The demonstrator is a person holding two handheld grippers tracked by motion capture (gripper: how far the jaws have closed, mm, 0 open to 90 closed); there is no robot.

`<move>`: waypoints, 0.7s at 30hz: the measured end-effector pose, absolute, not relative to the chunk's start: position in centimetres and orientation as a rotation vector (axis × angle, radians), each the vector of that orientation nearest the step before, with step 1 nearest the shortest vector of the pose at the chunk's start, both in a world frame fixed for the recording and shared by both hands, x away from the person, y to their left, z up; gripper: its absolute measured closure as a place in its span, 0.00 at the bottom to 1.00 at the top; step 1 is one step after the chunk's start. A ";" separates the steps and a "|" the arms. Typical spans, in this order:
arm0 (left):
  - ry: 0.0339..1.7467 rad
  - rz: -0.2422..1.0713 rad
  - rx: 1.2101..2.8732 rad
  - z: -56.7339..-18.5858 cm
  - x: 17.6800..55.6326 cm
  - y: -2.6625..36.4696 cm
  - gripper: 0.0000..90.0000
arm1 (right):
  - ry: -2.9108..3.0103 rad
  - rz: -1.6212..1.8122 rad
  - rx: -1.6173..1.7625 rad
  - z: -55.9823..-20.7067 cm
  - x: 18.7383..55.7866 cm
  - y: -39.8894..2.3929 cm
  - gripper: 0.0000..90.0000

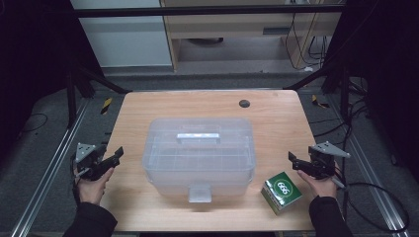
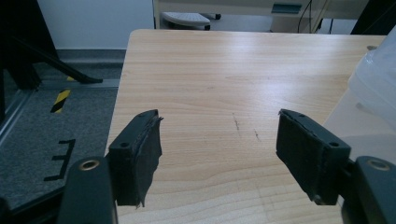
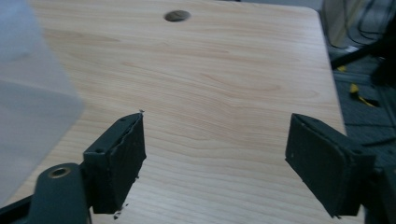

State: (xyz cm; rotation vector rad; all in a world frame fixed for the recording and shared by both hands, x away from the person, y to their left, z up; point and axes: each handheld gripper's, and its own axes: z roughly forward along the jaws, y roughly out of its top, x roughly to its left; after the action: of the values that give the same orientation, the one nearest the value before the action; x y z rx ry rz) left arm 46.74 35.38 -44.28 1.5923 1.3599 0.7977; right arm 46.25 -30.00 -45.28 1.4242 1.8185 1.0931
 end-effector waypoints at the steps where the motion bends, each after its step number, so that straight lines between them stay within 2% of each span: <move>1: 1.349 0.799 1.603 -44.3 46.8 35.2 0.36 | 1.819 1.101 1.411 -45.3 46.2 -29.8 0.25; 8: 1.274 0.906 1.654 -43.4 46.4 34.8 0.42 | 1.865 1.146 1.337 -45.5 46.0 -28.5 0.28; 12: 1.233 0.886 1.668 -42.7 46.8 34.8 0.44 | 1.859 1.156 1.332 -45.5 45.9 -28.3 0.30; 21: 1.170 0.913 1.706 -40.5 47.7 34.0 0.41 | 1.897 1.113 1.318 -45.2 45.9 -27.8 0.33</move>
State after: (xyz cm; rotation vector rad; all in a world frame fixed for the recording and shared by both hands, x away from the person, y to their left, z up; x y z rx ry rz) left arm 47.67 33.96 -40.51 1.7059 1.1704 0.9132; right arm 45.90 -27.77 -45.24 1.3184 1.8972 1.1129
